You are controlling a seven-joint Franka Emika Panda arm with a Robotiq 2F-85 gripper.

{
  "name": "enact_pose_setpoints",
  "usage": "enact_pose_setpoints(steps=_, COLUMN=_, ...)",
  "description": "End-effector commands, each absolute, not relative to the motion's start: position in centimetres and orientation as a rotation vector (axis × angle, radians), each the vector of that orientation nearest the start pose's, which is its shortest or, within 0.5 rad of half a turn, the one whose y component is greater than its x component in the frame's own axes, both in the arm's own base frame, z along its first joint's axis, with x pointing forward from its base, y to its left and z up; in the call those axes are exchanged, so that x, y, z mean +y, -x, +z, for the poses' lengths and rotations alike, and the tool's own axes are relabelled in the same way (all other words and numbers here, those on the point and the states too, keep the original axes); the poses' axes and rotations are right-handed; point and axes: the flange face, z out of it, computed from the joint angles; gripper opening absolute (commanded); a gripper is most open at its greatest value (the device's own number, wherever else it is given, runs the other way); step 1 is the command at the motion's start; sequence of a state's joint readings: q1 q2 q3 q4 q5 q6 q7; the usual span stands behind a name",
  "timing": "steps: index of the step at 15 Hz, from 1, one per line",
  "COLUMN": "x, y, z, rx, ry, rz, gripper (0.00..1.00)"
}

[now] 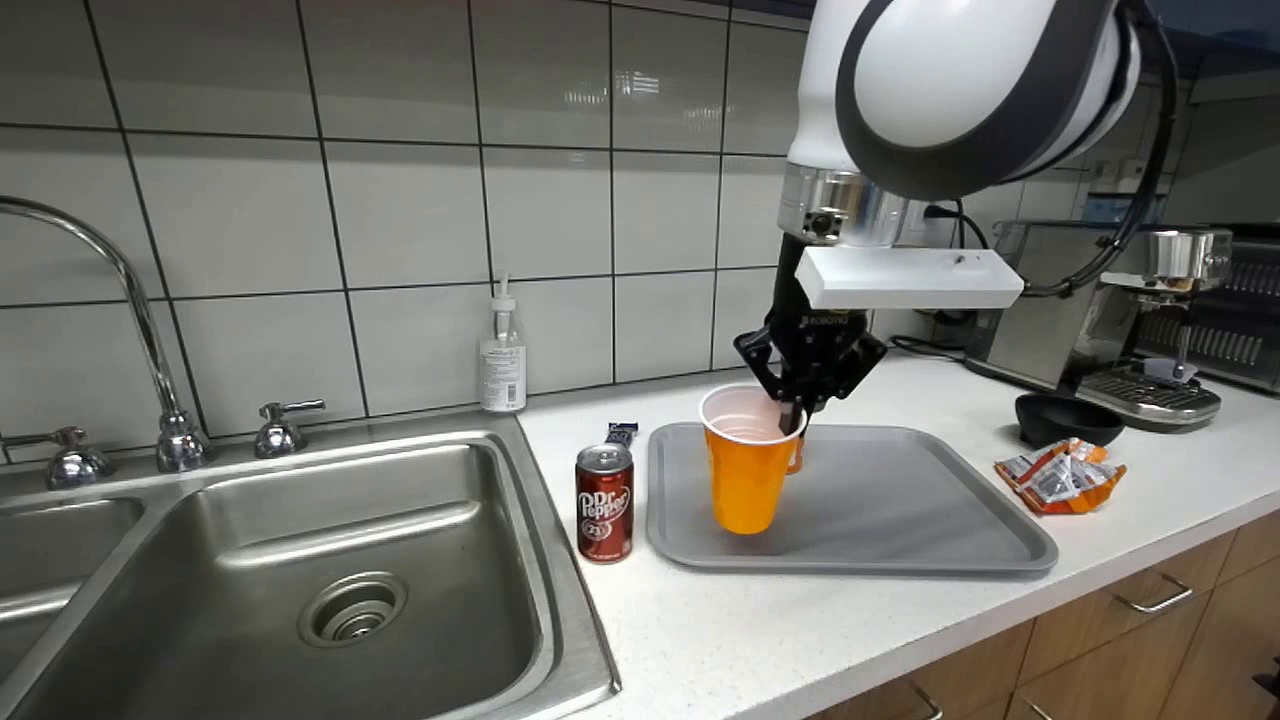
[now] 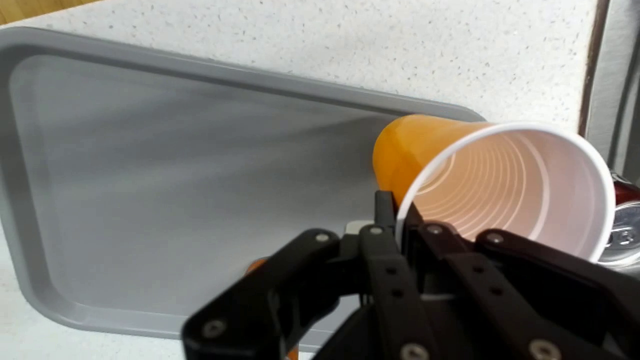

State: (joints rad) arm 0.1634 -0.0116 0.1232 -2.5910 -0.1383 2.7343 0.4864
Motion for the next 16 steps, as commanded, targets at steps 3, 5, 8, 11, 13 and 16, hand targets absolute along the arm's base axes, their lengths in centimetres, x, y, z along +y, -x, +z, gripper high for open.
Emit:
enact_pose_setpoints(steps=3, x=12.4, y=-46.2, z=26.7, rx=0.144, ry=3.114, rz=-0.279, gripper=0.01)
enact_pose_setpoints(steps=5, x=12.3, y=-46.8, z=26.2, rx=0.156, ry=3.111, rz=-0.273, gripper=0.01)
enact_pose_setpoints(steps=8, x=12.1, y=-47.7, z=25.4, rx=0.171, ry=3.110, rz=-0.264, gripper=0.01)
enact_pose_setpoints(steps=11, x=12.1, y=-48.4, z=24.8, rx=0.179, ry=3.109, rz=-0.253, gripper=0.01)
enact_pose_setpoints(steps=13, x=12.1, y=-48.7, z=24.5, rx=0.173, ry=3.109, rz=-0.245, gripper=0.09)
enact_pose_setpoints(steps=16, x=12.1, y=-48.9, z=24.2, rx=0.168, ry=3.112, rz=-0.242, gripper=0.35)
